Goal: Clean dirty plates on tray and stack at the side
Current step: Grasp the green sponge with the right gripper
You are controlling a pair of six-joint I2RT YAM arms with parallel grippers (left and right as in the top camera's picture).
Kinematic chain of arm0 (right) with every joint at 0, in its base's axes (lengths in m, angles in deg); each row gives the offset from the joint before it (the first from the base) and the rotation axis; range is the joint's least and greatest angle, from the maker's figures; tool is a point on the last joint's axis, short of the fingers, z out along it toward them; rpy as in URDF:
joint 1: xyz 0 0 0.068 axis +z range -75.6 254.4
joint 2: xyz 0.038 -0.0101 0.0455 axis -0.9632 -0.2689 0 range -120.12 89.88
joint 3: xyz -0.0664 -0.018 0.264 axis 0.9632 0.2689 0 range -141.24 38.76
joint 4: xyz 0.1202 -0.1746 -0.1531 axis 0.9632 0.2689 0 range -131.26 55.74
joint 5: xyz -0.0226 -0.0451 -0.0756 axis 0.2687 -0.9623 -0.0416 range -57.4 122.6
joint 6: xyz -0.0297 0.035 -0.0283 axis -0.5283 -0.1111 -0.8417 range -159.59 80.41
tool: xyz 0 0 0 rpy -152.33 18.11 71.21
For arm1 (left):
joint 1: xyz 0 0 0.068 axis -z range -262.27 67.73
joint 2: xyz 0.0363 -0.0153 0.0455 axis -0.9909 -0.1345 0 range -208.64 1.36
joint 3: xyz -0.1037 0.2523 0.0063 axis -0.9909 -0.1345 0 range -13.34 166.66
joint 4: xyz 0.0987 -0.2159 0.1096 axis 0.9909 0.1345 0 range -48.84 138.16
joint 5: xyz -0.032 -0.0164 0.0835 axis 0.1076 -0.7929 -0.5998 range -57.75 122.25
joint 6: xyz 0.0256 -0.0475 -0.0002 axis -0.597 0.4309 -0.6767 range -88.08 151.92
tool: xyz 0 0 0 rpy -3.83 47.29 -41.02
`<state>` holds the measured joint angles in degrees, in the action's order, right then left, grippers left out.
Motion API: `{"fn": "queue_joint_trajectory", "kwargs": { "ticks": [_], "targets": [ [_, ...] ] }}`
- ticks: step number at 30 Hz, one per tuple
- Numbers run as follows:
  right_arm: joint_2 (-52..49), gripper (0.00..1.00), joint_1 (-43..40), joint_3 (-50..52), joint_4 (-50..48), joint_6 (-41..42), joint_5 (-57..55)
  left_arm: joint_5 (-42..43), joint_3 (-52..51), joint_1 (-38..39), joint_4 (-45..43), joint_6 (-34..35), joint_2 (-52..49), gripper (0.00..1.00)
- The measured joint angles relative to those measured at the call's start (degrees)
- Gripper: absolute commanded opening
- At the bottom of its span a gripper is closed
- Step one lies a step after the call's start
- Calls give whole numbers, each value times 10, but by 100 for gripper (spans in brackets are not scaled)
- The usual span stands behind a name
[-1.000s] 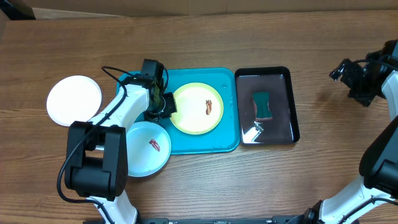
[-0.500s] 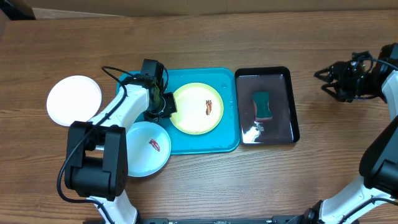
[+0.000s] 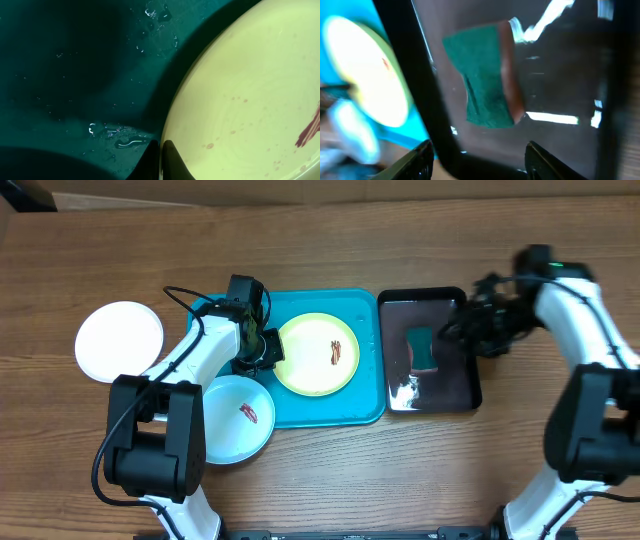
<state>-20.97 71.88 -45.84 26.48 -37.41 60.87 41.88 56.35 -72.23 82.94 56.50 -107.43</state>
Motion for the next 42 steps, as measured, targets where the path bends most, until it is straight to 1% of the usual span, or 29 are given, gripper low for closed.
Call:
{"fn": "queue_joint_trajectory", "kwargs": {
  "ticks": [3,4,6,10,13,19,22,30,31,34,35,42],
  "targets": [
    [0,64,69,0,-7,-5,-88,0,0,0,0,0,0,4],
    [0,64,102,0,-12,-7,-133,0,0,0,0,0,0,4],
    [0,64,134,0,-16,-7,-193,0,0,0,0,0,0,4],
    [0,65,178,0,-28,0,-282,0,0,0,0,0,0,4],
    [0,64,195,0,-48,11,-316,0,0,0,0,0,0,4],
    [-1,64,194,10,-99,31,-341,0,0,0,0,0,0,4],
    [-2,64,194,30,-131,37,-328,0,0,0,0,0,0,4],
    [-3,63,194,72,-176,43,-315,0,0,0,0,0,0,4],
    [-3,62,194,75,-179,44,-315,0,0,0,0,0,0,4],
    [-4,53,194,82,-184,47,-314,0,0,0,0,0,0,4],
    [-4,52,194,83,-184,48,-315,0,0,0,0,0,0,4],
    [-4,51,194,83,-188,49,-315,0,0,0,0,0,0,4]
  ]
}}
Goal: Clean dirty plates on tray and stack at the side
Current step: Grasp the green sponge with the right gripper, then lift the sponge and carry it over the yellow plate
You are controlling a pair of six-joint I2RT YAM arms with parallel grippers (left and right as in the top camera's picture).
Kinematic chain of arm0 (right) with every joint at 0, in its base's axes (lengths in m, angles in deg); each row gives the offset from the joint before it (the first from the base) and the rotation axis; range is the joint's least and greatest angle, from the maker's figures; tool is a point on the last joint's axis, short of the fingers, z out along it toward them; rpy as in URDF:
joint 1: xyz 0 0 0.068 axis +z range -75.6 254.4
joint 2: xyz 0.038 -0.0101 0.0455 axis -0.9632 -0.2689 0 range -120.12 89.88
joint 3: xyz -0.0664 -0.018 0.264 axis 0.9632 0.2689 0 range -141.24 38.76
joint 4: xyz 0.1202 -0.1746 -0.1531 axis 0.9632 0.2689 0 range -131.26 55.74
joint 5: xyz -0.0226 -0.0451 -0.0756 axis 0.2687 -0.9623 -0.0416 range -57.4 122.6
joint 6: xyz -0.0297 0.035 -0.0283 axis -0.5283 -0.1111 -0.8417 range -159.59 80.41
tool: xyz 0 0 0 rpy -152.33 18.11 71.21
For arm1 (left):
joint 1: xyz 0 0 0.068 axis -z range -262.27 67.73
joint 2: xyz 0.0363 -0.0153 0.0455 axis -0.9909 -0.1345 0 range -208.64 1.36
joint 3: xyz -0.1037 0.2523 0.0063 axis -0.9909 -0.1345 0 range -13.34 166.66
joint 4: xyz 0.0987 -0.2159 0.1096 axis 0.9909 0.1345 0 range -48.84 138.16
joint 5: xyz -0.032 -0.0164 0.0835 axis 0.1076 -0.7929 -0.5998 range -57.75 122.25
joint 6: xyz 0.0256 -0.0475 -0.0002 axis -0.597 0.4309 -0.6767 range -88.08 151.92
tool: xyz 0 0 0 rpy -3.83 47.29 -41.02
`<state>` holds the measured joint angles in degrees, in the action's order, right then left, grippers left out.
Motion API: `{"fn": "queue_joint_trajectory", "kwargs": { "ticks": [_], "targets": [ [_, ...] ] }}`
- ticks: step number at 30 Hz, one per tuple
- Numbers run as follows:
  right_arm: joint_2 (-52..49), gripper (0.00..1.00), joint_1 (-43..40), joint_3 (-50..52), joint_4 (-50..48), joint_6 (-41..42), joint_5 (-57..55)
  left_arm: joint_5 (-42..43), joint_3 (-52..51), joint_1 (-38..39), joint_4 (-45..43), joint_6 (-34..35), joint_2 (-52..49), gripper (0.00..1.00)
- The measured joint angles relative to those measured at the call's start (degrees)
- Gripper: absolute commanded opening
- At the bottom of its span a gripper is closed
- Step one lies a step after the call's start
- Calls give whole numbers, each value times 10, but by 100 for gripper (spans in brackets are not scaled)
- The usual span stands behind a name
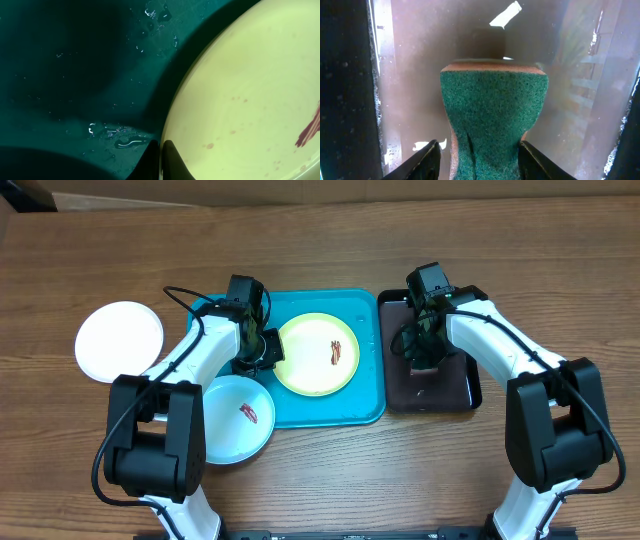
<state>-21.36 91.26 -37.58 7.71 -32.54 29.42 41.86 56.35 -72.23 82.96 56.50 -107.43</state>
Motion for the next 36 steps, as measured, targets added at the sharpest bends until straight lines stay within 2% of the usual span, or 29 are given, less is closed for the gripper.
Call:
{"fn": "queue_joint_trajectory", "kwargs": {
  "ticks": [7,11,13,15,16,26,36],
  "targets": [
    [0,49,0,11,-10,1,0,0,0,0,0,0,0,4],
    [0,28,0,30,-34,5,-1,0,0,0,0,0,0,4],
    [0,21,0,31,-37,6,-1,0,0,0,0,0,0,4],
    [0,6,-1,31,-35,5,-2,0,0,0,0,0,0,4],
    [0,4,-1,30,-29,5,-2,0,0,0,0,0,0,4],
    [14,4,0,-39,43,4,-18,0,0,0,0,0,0,4],
    [139,4,0,-52,83,3,-24,0,0,0,0,0,0,4]
  ]
}}
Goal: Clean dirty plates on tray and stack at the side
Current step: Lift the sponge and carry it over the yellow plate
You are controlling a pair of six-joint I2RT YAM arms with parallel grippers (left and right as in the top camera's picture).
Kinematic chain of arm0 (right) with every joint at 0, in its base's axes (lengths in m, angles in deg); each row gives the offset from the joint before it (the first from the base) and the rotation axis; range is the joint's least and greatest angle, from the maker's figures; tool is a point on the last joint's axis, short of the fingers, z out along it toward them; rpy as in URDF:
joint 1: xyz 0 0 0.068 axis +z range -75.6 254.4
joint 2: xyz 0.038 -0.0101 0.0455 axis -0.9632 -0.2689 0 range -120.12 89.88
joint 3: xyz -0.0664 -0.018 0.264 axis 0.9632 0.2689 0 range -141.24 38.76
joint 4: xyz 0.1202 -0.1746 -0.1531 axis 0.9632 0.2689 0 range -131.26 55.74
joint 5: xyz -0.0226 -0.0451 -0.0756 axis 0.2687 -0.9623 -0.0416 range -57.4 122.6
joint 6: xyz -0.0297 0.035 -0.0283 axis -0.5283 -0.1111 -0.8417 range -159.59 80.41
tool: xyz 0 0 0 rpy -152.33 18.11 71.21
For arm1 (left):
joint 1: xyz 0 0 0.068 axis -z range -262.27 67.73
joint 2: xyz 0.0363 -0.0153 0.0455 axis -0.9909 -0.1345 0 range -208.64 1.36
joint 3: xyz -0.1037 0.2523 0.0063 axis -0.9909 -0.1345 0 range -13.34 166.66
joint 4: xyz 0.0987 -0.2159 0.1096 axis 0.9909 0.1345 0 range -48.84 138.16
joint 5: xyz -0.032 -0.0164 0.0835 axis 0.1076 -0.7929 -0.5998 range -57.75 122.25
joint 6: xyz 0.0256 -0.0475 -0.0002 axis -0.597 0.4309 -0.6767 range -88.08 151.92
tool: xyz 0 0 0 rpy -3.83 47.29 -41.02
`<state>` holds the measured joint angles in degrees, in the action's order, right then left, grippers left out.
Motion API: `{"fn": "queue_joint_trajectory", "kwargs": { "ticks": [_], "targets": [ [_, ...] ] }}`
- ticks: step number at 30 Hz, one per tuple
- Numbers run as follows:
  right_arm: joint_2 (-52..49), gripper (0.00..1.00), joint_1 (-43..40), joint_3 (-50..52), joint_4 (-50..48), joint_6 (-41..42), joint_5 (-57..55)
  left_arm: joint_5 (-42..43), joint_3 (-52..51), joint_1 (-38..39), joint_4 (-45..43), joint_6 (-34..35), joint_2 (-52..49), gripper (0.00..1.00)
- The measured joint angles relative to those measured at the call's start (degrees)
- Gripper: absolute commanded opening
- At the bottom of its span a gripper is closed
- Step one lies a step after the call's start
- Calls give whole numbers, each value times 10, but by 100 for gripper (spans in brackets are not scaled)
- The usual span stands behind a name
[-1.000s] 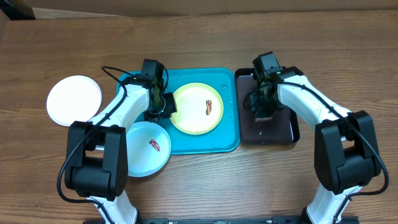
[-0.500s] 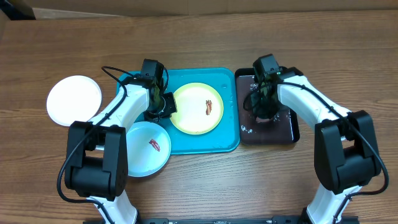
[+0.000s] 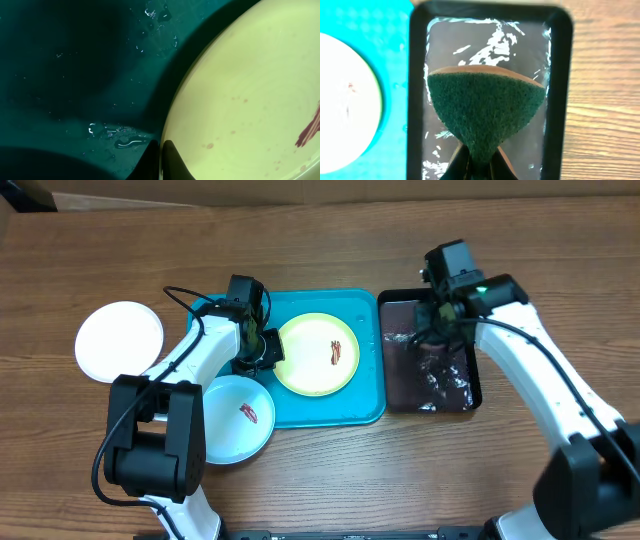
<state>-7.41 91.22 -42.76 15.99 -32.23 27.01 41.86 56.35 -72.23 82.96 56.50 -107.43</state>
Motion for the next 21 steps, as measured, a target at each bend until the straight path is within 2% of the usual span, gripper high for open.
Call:
{"fn": "queue_joint_trajectory", "kwargs": {
  "ticks": [6,11,21],
  "targets": [
    [7,4,0,-4,38,-3,1,0,0,0,0,0,0,4],
    [7,4,0,-4,-11,-1,-6,0,0,0,0,0,0,4],
    [7,4,0,-3,16,1,-8,0,0,0,0,0,0,4]
  ]
}}
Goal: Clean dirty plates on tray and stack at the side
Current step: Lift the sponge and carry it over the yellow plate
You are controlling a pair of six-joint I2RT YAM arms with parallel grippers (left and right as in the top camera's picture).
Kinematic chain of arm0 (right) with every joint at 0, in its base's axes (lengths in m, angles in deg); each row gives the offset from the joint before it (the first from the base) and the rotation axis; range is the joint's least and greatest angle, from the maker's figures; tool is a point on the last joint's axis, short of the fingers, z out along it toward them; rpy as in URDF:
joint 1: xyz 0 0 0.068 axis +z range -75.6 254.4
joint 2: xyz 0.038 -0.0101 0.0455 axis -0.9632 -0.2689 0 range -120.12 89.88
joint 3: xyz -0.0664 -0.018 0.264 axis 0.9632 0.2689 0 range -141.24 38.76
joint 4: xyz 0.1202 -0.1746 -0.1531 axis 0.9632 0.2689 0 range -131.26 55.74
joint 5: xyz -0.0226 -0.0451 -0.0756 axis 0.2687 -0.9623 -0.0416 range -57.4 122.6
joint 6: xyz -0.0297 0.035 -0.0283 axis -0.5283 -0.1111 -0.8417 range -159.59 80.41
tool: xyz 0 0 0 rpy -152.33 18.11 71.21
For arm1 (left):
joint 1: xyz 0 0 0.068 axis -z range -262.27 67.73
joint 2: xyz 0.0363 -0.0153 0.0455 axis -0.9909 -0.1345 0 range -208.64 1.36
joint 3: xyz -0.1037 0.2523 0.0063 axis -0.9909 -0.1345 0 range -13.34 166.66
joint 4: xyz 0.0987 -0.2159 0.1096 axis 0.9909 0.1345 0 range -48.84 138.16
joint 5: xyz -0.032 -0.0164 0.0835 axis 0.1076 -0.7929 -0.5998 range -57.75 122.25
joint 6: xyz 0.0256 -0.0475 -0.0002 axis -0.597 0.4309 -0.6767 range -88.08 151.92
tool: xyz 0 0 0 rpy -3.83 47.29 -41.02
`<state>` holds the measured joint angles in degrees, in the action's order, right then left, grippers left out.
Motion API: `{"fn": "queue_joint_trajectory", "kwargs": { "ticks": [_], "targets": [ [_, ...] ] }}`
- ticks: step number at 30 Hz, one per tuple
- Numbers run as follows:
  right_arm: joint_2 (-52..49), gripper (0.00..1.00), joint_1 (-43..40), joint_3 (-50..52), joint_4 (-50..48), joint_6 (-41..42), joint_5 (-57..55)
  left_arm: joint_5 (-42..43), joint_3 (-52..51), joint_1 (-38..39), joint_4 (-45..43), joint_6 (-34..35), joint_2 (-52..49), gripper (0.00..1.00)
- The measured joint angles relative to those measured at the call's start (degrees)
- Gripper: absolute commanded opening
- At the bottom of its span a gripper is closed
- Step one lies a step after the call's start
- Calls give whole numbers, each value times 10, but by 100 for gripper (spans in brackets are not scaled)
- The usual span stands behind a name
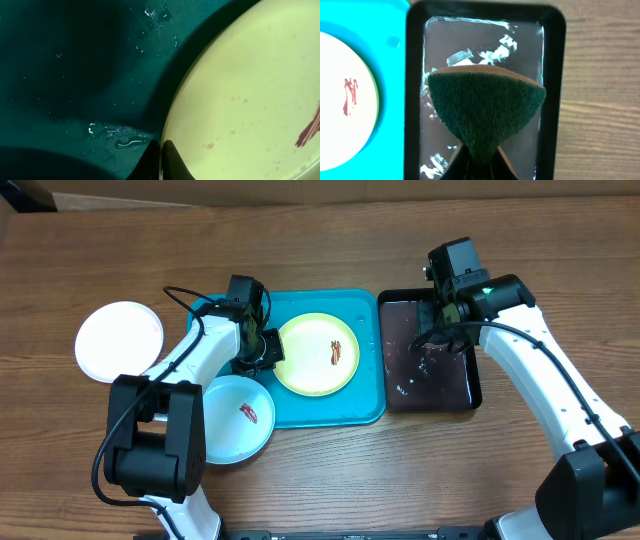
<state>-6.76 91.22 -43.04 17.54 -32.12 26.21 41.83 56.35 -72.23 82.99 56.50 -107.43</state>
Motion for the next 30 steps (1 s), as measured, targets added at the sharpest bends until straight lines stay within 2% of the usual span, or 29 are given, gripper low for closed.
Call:
{"fn": "queue_joint_trajectory", "kwargs": {
  "ticks": [15,19,26,28,30],
  "targets": [
    [0,4,0,1,49,7,16,0,0,0,0,0,0,4],
    [0,4,0,2,48,9,17,0,0,0,-3,2,0,9],
    [0,4,0,2,42,9,17,-6,0,0,-12,6,-1,5],
    [0,4,0,2,43,9,17,-6,0,0,-12,6,-1,11],
    [0,4,0,2,44,9,17,-7,0,0,-12,8,-1,29]
  ]
}}
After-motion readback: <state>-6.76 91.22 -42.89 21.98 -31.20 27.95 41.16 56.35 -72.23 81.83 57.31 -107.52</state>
